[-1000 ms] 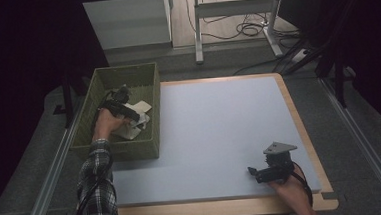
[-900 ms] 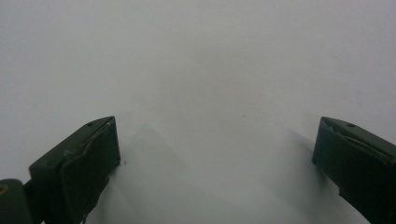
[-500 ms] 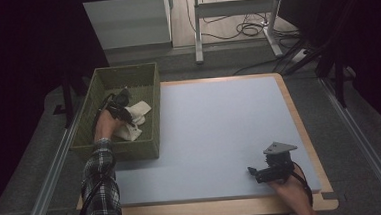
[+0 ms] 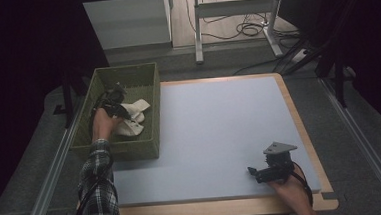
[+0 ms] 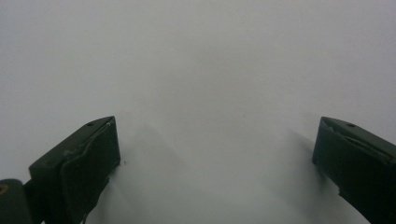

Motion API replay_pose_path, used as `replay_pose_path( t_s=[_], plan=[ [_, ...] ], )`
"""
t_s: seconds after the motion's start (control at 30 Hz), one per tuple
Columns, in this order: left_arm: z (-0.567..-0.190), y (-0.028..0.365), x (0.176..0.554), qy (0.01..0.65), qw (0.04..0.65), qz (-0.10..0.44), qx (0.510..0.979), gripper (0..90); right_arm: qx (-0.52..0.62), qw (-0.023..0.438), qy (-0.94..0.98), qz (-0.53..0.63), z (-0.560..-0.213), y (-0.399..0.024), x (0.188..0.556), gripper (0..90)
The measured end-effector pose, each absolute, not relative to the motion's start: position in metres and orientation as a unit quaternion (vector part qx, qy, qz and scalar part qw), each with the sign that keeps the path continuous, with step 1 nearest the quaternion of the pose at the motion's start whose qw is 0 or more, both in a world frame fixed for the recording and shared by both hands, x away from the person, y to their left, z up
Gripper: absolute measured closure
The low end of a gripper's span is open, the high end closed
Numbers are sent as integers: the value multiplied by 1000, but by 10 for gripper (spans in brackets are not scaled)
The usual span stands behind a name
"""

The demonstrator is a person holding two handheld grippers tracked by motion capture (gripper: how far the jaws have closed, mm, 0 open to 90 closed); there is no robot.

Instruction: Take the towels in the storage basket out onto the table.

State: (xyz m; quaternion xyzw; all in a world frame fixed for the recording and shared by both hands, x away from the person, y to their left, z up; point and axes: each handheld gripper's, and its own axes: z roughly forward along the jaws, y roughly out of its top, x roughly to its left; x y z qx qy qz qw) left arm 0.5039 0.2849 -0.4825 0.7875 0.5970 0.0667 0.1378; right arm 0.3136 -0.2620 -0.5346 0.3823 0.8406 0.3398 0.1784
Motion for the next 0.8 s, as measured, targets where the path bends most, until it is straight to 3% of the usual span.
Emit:
replay_pose_path(
  t_s=[0.8],
  plan=[
    [-410, 317, 456, 592, 266, 104, 753, 742, 382, 179, 841, 339, -535, -262, 314, 8]
  ],
)
